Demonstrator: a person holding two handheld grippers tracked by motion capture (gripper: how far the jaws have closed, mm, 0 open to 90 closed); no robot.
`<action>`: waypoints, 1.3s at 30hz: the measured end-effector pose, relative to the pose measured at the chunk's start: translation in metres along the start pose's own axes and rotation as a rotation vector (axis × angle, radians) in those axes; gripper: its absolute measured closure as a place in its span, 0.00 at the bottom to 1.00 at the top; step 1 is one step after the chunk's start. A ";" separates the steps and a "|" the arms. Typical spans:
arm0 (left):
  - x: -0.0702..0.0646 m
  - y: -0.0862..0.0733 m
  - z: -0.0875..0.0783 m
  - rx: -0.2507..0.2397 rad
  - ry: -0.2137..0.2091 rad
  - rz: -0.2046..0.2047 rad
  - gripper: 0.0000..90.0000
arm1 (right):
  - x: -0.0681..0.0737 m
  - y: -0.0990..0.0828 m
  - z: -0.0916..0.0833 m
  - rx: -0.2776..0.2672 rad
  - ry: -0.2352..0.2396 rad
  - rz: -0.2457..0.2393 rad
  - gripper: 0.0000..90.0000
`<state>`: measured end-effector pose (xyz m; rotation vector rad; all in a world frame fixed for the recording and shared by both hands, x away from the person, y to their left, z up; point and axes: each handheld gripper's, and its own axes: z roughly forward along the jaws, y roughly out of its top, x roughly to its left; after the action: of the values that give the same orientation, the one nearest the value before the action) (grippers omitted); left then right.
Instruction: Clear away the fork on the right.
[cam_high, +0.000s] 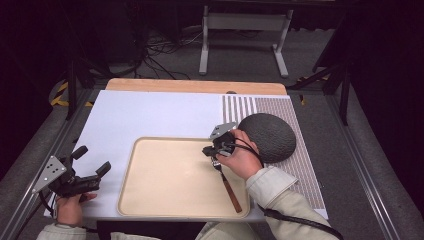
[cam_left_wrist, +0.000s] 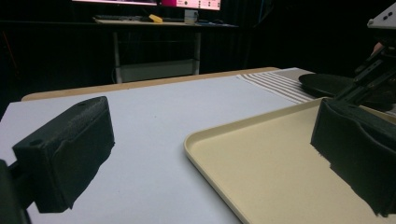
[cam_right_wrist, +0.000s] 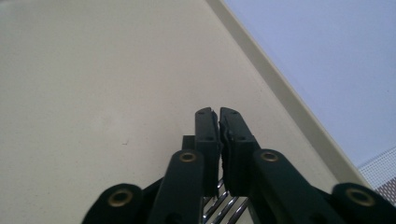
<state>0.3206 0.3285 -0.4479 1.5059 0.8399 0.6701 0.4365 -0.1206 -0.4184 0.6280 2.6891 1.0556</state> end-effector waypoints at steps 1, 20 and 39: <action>0.000 0.000 0.000 0.000 -0.001 0.000 0.00 | 0.000 0.000 0.002 0.005 -0.001 -0.011 0.99; 0.000 0.000 0.000 -0.002 0.000 0.000 0.00 | 0.001 -0.009 0.018 0.094 -0.031 -0.024 1.00; 0.000 0.000 0.000 0.001 -0.001 0.000 0.00 | -0.017 -0.023 0.002 0.130 -0.106 0.028 1.00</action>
<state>0.3201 0.3286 -0.4477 1.5071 0.8401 0.6688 0.4445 -0.1421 -0.4356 0.7253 2.6792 0.8339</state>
